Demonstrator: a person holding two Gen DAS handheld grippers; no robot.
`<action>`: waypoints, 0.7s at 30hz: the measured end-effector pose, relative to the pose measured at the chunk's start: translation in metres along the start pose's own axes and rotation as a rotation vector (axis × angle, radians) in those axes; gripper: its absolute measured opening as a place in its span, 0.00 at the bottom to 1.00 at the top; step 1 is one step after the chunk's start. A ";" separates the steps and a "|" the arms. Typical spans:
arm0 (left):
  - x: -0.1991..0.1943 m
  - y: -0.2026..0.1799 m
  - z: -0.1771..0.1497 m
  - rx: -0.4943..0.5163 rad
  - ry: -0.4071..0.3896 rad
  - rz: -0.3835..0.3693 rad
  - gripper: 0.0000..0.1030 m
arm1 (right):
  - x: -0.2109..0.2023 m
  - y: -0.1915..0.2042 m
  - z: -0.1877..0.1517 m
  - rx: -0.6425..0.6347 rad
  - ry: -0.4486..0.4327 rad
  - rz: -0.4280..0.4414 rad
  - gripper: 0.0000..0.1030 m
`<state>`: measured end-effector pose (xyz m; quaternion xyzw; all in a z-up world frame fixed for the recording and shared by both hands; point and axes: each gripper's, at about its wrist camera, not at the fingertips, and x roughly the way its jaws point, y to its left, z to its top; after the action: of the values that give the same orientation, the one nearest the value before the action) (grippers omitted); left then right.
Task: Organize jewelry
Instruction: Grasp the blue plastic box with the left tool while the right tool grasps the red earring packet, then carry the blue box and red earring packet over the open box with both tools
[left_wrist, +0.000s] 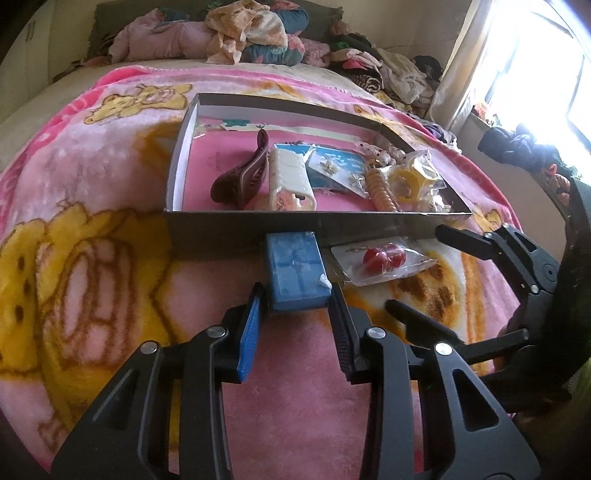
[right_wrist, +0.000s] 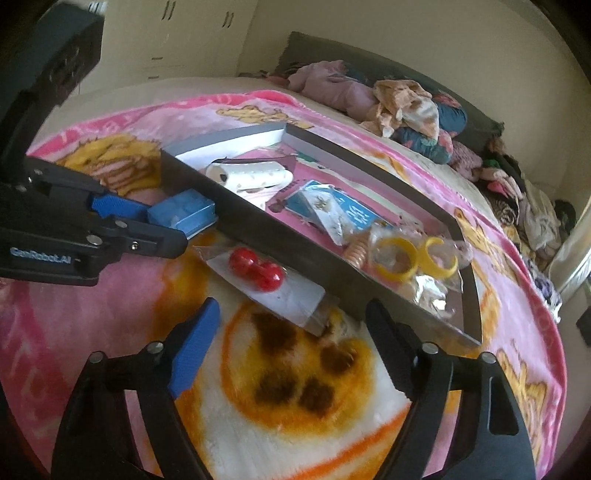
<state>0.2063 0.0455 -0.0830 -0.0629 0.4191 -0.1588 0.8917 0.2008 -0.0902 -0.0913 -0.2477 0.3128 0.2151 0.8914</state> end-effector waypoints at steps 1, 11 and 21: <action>-0.001 0.001 0.000 0.000 -0.002 0.000 0.26 | 0.002 0.002 0.002 -0.012 0.003 -0.001 0.71; -0.014 0.006 0.000 -0.006 -0.019 0.002 0.26 | 0.015 0.015 0.013 -0.068 0.019 0.019 0.34; -0.028 0.005 0.003 -0.006 -0.049 -0.002 0.26 | -0.008 0.000 0.009 0.065 -0.036 0.138 0.21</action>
<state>0.1928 0.0592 -0.0614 -0.0698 0.3973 -0.1571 0.9014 0.1993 -0.0866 -0.0797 -0.1926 0.3197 0.2702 0.8875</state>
